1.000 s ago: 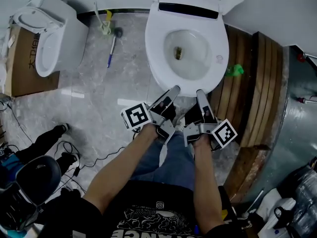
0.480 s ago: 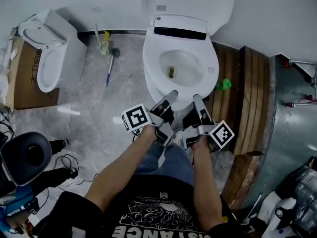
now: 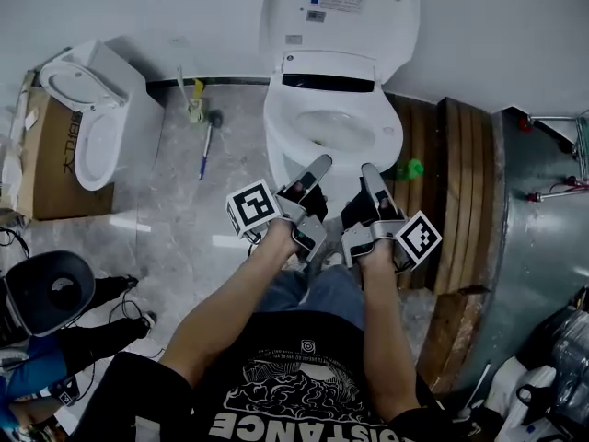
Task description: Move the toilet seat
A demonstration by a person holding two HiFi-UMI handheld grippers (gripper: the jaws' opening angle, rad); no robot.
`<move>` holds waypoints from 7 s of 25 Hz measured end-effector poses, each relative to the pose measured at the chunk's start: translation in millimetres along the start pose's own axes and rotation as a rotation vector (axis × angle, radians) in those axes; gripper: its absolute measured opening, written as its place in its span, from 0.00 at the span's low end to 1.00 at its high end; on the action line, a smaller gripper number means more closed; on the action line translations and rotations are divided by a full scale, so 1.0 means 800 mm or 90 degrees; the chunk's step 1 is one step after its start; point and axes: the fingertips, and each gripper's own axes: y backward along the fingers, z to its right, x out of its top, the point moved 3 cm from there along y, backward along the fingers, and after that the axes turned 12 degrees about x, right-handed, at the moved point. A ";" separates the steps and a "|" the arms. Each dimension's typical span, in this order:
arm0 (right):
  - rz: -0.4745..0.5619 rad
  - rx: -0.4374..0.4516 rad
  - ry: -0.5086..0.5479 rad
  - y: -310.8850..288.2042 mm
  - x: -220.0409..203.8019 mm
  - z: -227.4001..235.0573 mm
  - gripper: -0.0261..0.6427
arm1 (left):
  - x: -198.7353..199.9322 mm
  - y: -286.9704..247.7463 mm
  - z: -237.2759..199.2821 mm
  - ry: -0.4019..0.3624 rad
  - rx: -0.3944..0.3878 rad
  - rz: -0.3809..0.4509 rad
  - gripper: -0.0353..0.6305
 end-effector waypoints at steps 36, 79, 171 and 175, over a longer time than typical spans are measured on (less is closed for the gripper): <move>0.028 0.041 -0.166 -0.215 0.105 -0.109 0.30 | 0.140 -0.122 0.179 0.136 0.060 0.020 0.33; -0.008 0.186 -0.057 -0.365 0.188 -0.133 0.16 | 0.243 -0.226 0.261 0.044 -0.119 0.038 0.27; -0.234 -0.056 0.805 -0.212 0.039 -0.200 0.07 | 0.104 -0.072 0.245 -0.848 0.154 0.183 0.07; -0.228 -0.063 0.817 -0.207 0.028 -0.205 0.07 | 0.101 -0.064 0.244 -0.863 0.149 0.176 0.07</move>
